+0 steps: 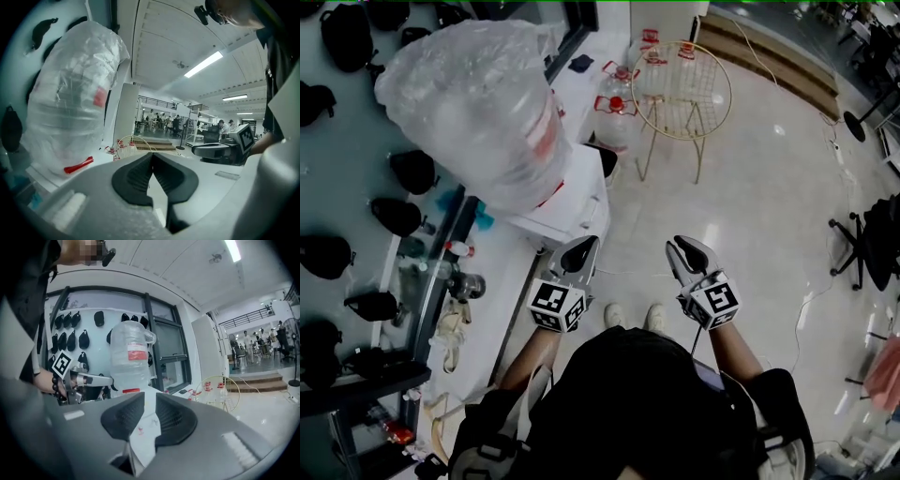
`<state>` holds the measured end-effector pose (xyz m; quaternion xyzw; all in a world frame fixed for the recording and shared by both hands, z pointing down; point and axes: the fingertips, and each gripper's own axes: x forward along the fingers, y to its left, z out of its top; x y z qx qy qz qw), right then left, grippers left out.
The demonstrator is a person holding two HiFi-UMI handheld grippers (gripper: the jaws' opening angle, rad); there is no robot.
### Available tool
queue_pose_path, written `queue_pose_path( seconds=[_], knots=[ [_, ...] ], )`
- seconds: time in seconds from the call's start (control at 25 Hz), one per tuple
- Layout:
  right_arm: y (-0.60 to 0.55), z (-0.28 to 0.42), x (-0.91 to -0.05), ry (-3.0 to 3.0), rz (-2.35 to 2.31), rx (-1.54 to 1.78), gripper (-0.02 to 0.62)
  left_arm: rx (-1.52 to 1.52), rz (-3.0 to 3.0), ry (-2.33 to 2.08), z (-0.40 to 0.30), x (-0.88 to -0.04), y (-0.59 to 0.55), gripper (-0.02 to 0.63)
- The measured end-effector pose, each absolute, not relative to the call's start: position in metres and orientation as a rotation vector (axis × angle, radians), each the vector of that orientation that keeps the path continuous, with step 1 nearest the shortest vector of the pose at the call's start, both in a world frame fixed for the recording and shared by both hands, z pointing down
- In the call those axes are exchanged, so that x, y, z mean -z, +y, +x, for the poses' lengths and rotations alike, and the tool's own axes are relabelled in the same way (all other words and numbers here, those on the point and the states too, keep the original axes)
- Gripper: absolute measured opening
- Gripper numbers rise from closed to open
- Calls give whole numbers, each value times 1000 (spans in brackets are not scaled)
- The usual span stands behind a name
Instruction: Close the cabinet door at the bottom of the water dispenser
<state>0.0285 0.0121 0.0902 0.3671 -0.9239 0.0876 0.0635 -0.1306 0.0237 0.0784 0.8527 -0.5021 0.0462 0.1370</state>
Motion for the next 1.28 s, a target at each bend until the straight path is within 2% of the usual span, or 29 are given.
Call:
queue_pose_path(
  seconds=[0.44, 1.28],
  knots=[
    [1, 28, -66, -2869, 949, -177, 6, -123, 2374, -1635, -131, -67, 20, 6],
    [7, 30, -64, -2886, 935, -213, 6, -86, 2393, -1620, -117, -62, 15, 6]
  ],
)
